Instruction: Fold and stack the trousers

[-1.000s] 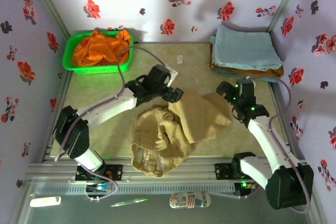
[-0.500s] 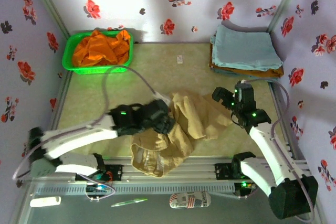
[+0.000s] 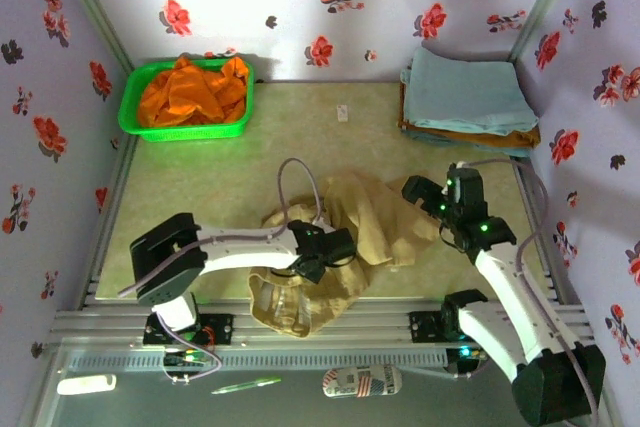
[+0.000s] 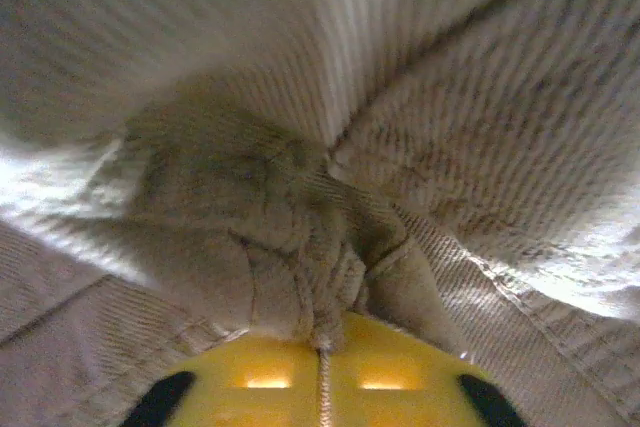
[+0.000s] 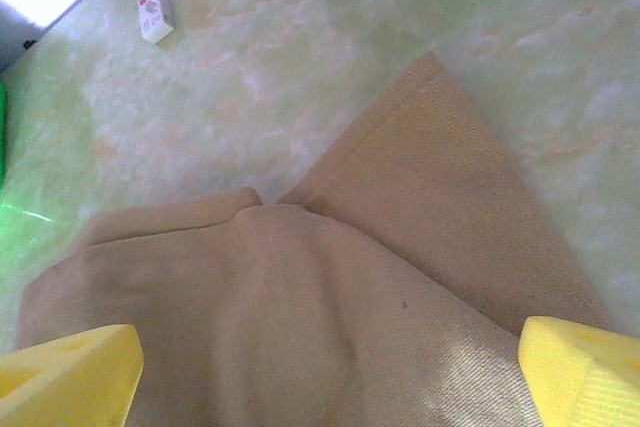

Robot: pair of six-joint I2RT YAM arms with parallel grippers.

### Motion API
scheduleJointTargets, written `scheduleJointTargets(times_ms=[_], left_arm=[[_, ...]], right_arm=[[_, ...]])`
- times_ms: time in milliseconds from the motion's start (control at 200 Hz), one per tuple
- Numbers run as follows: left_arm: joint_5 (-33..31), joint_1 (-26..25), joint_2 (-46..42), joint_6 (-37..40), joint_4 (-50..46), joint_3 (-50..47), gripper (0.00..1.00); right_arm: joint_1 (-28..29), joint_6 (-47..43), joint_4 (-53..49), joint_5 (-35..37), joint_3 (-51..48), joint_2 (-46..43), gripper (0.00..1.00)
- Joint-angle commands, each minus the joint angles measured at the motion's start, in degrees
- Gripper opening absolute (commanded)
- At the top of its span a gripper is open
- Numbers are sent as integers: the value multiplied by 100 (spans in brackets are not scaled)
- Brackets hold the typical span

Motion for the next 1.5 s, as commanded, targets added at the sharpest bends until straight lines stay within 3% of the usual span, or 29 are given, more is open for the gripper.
scheduleJointTargets(times_ms=[0, 160, 215, 235, 280, 320, 360, 375, 450, 550, 745, 875, 1065, 1215, 1365, 1495], left_arm=[[-241, 438, -954, 200, -156, -15, 0], [-125, 1589, -2301, 576, -499, -279, 0], [-62, 2086, -2692, 564, -580, -464, 7], [-64, 2256, -2832, 533, -595, -541, 14], [-65, 2648, -3133, 425, -602, -726, 49], [-60, 2992, -3362, 337, -621, -892, 65], [-65, 3338, -3602, 197, -661, -1035, 97], [-52, 3466, -3685, 158, -667, -1087, 99], [114, 3815, -3990, 149, -788, -1187, 100], [452, 3566, -4167, 167, -1149, -911, 94], [239, 1124, -3037, 31, -1597, -212, 79], [354, 140, -1956, 175, -1191, -278, 76], [896, -127, -725, 667, -283, -367, 69], [1278, -362, -491, 787, -9, -422, 68], [1128, -414, -251, 691, -137, -540, 69], [1073, -430, -84, 551, -132, -693, 58]], right_arm=[[143, 98, 99, -152, -161, 2, 96], [588, 242, 313, -12, -268, 205, 96], [672, 276, 397, 30, -305, 267, 96], [697, 293, 430, 34, -316, 299, 96], [727, 316, 493, 26, -334, 376, 96], [752, 338, 523, 30, -334, 423, 96], [770, 342, 547, 30, -327, 464, 96], [781, 345, 556, 23, -321, 480, 96], [832, 316, 519, 44, -262, 501, 97], [863, 186, 322, 114, -142, 495, 97], [863, -7, 48, 470, -114, 497, 97], [854, 9, 89, 424, -148, 500, 97], [859, 55, 104, 329, -176, 532, 97], [858, -3, -22, 389, -202, 431, 97], [854, 36, 21, 418, -294, 372, 97], [854, 14, -33, 416, -277, 369, 97]])
